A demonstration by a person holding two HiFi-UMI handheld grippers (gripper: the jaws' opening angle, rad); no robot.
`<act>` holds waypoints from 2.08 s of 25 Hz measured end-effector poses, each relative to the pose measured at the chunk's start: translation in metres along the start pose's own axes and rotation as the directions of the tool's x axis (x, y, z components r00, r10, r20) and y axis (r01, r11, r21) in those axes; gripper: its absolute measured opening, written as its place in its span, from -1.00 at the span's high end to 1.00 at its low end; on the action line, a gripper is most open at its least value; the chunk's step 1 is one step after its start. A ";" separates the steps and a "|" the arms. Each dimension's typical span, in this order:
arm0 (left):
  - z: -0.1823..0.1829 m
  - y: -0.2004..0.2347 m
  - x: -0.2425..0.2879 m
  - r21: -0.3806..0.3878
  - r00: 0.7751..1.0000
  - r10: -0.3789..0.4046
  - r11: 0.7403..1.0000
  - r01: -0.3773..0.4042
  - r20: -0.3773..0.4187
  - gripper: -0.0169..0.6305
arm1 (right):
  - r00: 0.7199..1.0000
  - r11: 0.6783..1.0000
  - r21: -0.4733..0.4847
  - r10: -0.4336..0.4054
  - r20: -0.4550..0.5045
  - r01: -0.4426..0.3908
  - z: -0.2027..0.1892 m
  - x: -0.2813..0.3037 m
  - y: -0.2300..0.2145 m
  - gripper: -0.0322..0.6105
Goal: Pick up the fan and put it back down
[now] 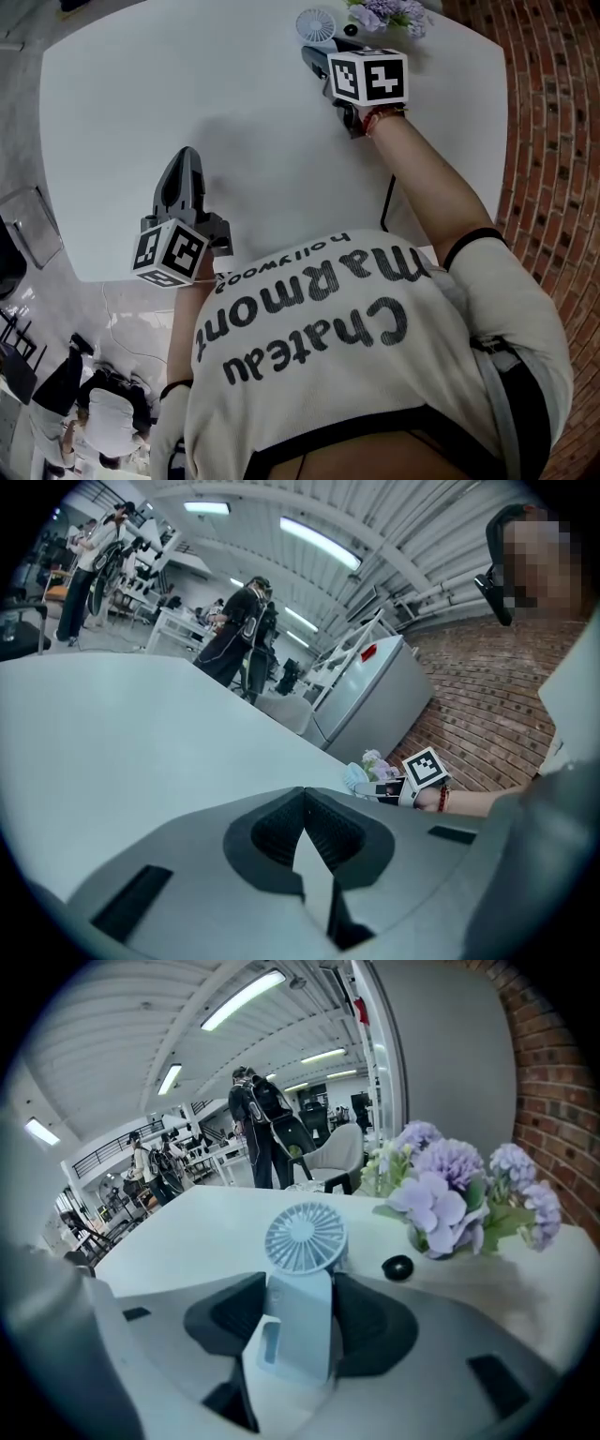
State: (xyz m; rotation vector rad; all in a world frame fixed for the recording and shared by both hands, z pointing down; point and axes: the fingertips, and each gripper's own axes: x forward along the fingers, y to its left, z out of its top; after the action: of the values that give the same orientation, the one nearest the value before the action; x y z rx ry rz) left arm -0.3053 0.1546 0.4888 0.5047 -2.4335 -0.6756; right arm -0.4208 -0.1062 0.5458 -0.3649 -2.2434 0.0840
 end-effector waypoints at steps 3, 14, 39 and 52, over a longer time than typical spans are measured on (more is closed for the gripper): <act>0.001 0.002 -0.001 -0.003 1.000 0.005 1.000 -0.005 0.005 0.94 | 1.000 1.000 -0.002 0.003 -0.003 -0.003 0.000 0.002 0.002 0.17; 0.007 0.006 -0.002 -0.012 0.999 0.023 1.000 -0.022 0.031 0.94 | 1.000 1.000 0.019 0.007 0.001 -0.007 0.002 0.006 0.003 0.17; 0.003 0.007 -0.005 -0.018 0.999 0.025 1.000 -0.025 0.031 0.94 | 0.999 0.999 0.034 -0.029 0.026 0.028 0.002 0.010 -0.002 0.16; 0.003 0.003 -0.005 -0.006 0.999 -0.021 1.000 0.021 0.025 0.94 | 0.997 0.998 0.010 -0.059 0.048 0.058 0.002 0.011 -0.005 0.16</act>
State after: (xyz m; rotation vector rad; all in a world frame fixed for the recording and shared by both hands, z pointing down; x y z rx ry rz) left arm -0.3041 0.1605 0.4869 0.5230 -2.4518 -0.7020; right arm -0.4303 -0.1075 0.5538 -0.2954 -2.2994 0.0718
